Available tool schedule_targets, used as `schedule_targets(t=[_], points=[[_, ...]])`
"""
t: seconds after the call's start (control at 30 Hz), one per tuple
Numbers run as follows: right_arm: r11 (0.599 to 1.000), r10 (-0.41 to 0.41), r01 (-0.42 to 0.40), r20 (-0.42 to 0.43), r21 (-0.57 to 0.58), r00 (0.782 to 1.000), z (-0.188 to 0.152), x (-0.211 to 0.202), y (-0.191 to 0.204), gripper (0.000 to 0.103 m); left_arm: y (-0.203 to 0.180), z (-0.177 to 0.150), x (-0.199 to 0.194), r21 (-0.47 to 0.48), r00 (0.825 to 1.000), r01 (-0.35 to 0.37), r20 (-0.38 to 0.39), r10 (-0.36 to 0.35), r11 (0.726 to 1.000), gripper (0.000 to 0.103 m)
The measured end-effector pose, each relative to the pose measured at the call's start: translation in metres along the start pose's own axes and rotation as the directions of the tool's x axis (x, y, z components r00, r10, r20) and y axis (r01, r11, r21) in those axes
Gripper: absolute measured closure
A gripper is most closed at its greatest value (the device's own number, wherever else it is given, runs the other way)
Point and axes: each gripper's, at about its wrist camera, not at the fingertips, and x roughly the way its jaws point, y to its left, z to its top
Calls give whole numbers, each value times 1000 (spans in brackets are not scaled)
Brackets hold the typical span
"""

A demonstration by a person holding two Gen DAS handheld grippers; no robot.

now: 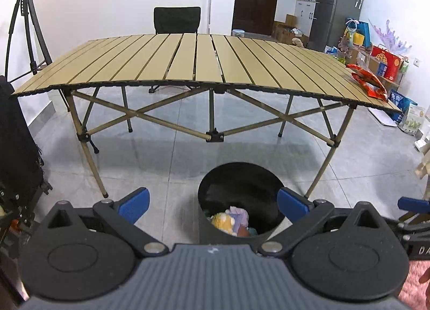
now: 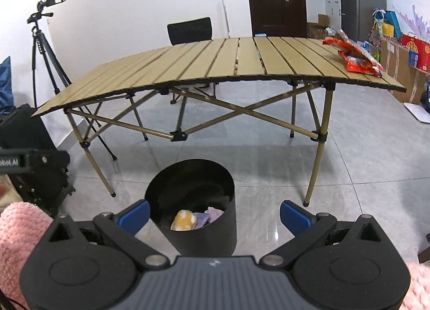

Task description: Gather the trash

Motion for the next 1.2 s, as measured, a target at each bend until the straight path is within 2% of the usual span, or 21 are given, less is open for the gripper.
schedule_targets(t=[0.4,1.2], points=[[1000,18,-17,29,-21,999,-12,-27,19,0,8,-32,-21,-9,1000,10,-29,-11,1000,0],[999,27,-25,43,-32,999,-14,-36,25,0,6,-34,-26,-7,1000,13,-23,-13,1000,0]])
